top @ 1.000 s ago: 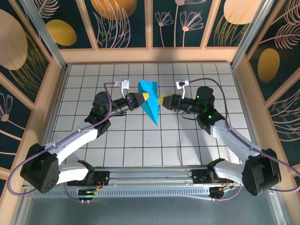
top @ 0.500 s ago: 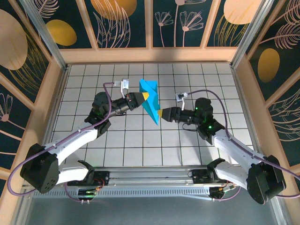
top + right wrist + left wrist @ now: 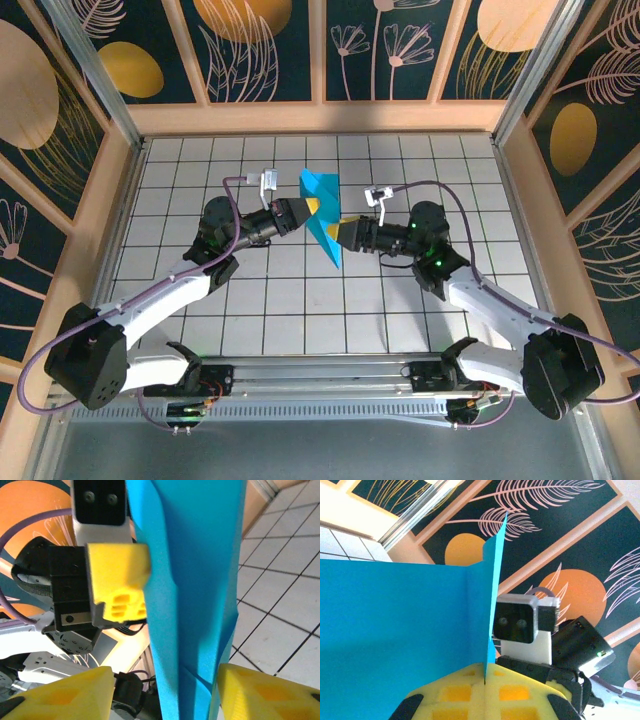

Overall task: Fold a paper plane with a square sheet of paper (fold left side to right side)
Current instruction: Turn over the paper at the center of the table.

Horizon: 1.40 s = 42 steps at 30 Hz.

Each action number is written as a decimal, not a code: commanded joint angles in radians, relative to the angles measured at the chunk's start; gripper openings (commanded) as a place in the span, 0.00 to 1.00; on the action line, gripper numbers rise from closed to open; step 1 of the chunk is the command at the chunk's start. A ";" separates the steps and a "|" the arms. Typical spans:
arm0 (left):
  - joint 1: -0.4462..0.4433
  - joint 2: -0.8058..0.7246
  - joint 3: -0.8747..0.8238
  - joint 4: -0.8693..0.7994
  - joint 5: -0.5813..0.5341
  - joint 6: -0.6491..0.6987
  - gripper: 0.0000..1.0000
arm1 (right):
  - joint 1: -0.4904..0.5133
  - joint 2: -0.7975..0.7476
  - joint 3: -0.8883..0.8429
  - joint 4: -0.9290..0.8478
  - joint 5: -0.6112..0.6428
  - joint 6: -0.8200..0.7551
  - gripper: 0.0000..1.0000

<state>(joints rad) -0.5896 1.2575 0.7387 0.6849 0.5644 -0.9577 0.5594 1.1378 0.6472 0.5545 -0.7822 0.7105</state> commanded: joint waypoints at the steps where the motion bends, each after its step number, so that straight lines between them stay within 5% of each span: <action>1: -0.007 0.008 0.013 0.042 -0.001 -0.013 0.02 | -0.006 -0.008 0.033 0.026 0.018 -0.029 0.47; 4: -0.007 0.004 0.016 0.016 -0.016 0.004 0.05 | -0.007 -0.016 0.047 -0.023 0.039 -0.056 0.34; 8: -0.007 -0.022 0.019 -0.070 -0.090 0.048 0.23 | -0.007 -0.036 0.061 -0.083 0.074 -0.087 0.15; 13: -0.007 -0.098 0.025 -0.270 -0.278 0.144 0.36 | -0.007 -0.065 0.093 -0.241 0.161 -0.164 0.03; 17: -0.007 -0.186 0.020 -0.453 -0.467 0.225 0.38 | 0.020 -0.070 0.160 -0.461 0.334 -0.273 0.00; 20: -0.007 -0.267 -0.010 -0.539 -0.611 0.246 0.40 | 0.108 -0.038 0.234 -0.641 0.582 -0.368 0.00; 26: -0.007 -0.435 -0.088 -0.654 -0.872 0.229 0.43 | 0.317 0.214 0.453 -1.010 1.224 -0.405 0.00; 31: -0.007 -0.534 -0.118 -0.730 -1.017 0.207 0.44 | 0.431 0.531 0.664 -1.314 1.633 -0.346 0.00; 36: -0.006 -0.572 -0.131 -0.740 -1.038 0.207 0.44 | 0.471 0.799 0.800 -1.490 1.781 -0.304 0.00; 42: -0.007 -0.548 -0.122 -0.743 -1.018 0.207 0.44 | 0.488 0.976 0.838 -1.471 1.731 -0.322 0.00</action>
<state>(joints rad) -0.5915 0.7025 0.6197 -0.0383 -0.4351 -0.7486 1.0359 2.0846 1.4490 -0.8543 0.8906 0.3721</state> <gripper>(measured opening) 0.441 0.052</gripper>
